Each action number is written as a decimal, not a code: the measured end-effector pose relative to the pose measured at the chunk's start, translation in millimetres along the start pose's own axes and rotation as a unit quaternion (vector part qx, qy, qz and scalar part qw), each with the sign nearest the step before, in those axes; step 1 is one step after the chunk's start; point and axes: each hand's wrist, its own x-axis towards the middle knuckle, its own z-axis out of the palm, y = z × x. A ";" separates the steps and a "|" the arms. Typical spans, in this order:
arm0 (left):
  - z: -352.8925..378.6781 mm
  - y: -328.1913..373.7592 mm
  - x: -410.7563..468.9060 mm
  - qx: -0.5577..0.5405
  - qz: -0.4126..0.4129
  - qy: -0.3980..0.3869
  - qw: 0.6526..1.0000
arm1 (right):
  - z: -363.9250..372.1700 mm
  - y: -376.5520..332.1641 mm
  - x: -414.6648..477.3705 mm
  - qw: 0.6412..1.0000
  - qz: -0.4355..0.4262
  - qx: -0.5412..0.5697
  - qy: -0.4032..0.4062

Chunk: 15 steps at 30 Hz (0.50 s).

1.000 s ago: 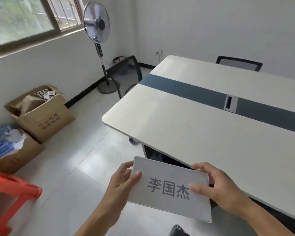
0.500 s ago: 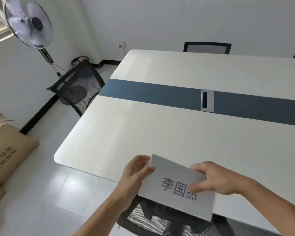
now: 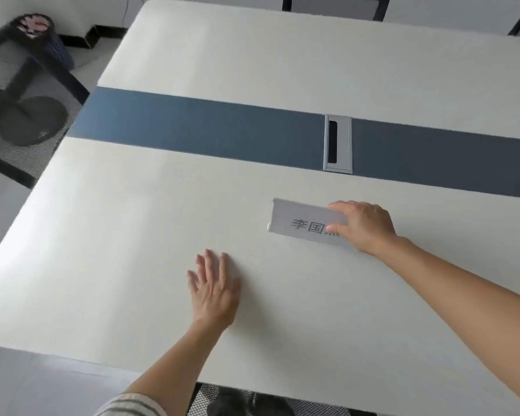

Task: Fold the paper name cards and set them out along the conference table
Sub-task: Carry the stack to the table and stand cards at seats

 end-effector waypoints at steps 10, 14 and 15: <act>27.8 -5.7 -0.6 0.036 0.005 0.043 0.998 | 2.7 10.4 89.1 1.000 0.003 0.013 0.009; 29.0 -7.7 0.5 0.038 0.002 0.039 0.999 | 6.5 5.8 90.7 0.997 -0.001 -0.053 0.050; 29.1 -7.8 0.3 0.035 0.003 0.039 0.999 | 11.2 1.0 81.8 0.996 0.001 -0.065 0.069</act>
